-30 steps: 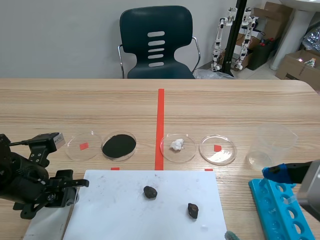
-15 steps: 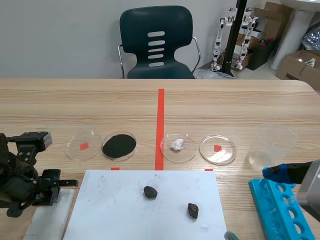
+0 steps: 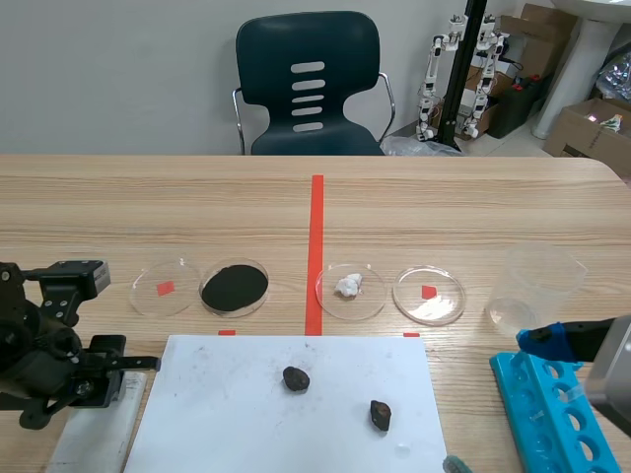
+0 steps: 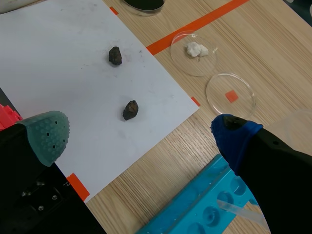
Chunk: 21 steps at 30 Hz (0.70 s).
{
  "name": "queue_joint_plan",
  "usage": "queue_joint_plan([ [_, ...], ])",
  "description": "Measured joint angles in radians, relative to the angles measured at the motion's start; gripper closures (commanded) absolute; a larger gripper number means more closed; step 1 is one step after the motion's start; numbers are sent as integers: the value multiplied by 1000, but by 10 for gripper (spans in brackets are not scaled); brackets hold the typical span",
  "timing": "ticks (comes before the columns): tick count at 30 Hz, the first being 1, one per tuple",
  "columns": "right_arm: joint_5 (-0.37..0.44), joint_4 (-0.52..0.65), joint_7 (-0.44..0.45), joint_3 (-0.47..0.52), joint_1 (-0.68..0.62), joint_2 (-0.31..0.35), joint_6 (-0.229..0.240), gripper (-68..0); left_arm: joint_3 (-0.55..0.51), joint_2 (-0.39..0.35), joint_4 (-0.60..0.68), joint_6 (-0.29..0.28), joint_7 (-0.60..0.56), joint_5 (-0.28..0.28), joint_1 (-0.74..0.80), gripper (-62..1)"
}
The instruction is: Rub the mineral on the streak plate
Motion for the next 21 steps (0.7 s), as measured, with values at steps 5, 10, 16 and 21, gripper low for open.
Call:
queue_joint_plan([
  [5,0,0,0,0,0,0,0,-608,0,-2,0,14,11,54,0,-100],
  [10,0,0,0,0,0,0,0,-608,-4,-14,0,-23,-12,-77,1,-100],
  [16,0,0,0,0,0,0,0,-608,-3,-11,-1,-62,-27,-166,3,-100],
  [21,0,0,0,0,0,0,0,-608,-2,-11,-1,-61,-26,-129,3,-100],
])
